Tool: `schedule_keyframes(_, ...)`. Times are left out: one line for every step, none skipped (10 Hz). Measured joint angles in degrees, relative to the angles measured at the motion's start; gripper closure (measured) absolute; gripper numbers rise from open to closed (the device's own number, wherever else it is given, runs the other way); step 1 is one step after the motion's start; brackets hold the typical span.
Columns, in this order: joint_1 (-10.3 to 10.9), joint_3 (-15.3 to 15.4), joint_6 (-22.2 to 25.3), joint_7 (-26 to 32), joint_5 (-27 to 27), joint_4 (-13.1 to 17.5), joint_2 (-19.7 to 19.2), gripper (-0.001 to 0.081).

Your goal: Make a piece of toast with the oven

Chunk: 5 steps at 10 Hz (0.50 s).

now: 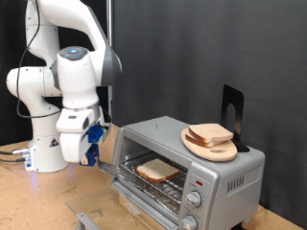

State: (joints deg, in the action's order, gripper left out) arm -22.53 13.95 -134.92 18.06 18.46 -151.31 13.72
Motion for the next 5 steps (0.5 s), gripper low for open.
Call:
schedule_keyframes(0.2, -1.3, -0.6, 2.7, 2.9, -0.8, 1.2, 0.0413)
schedule_keyframes(0.1, -1.1, -0.3, 2.1, 1.7, -0.8, 1.1, 0.0413)
schedule_keyframes(0.1, -1.1, 0.0, 2.0, 1.5, -0.8, 1.0, 0.0413)
schedule_keyframes(0.0, -1.6, 0.3, 2.3, 1.8, -0.7, 1.1, 0.0413)
schedule_keyframes(-0.2, -2.6, 1.4, 3.2, 2.4, -0.3, 1.2, 0.0413)
